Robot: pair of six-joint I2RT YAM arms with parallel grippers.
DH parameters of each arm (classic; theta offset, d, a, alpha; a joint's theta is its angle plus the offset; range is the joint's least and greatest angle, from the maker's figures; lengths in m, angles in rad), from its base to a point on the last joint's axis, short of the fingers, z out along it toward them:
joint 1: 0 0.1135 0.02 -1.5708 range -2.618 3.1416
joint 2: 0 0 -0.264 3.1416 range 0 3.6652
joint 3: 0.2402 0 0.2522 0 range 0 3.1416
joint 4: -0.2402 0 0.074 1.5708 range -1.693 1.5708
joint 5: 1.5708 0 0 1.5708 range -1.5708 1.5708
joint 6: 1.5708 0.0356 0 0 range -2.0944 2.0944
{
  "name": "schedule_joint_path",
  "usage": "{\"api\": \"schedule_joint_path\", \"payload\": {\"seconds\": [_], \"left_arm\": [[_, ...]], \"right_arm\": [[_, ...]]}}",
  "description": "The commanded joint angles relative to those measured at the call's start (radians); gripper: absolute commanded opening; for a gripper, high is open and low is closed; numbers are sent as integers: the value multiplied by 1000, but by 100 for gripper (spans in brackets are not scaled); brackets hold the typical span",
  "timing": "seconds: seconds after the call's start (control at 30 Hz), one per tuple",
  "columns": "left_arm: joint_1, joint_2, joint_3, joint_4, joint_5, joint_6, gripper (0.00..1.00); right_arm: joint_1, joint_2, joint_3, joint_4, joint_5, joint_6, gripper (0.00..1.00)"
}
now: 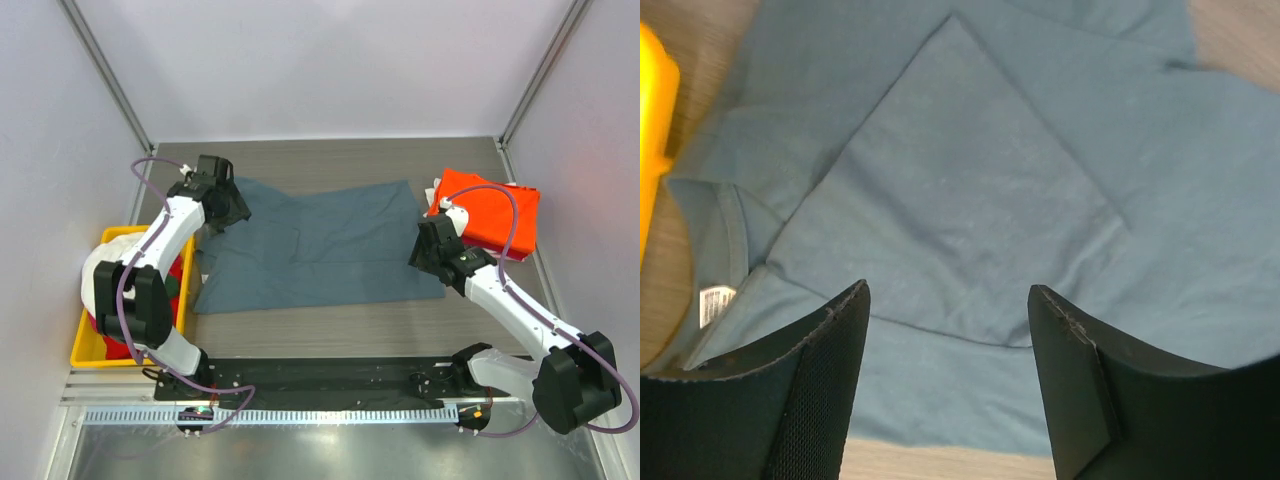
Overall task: Fold and stack the t-shirts
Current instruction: Fold the tshirt
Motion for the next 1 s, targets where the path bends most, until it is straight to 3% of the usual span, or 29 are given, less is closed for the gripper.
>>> {"api": "schedule_joint_path", "payload": {"seconds": [0.0,0.2,0.4,0.97], "left_arm": [[-19,-46,-17,-1,-30,-6,66],[-42,-338,-321,63,-21,-100,69],[-42,-549,-461,54,-45,-126,72],[-40,-521,-447,44,-33,-117,73]], "right_arm": [[2,-55,-30,29,44,7,50],[0,-169,-134,-10,63,152,50],[2,-222,-182,-18,58,185,50],[2,-213,-168,-30,67,178,50]]}}
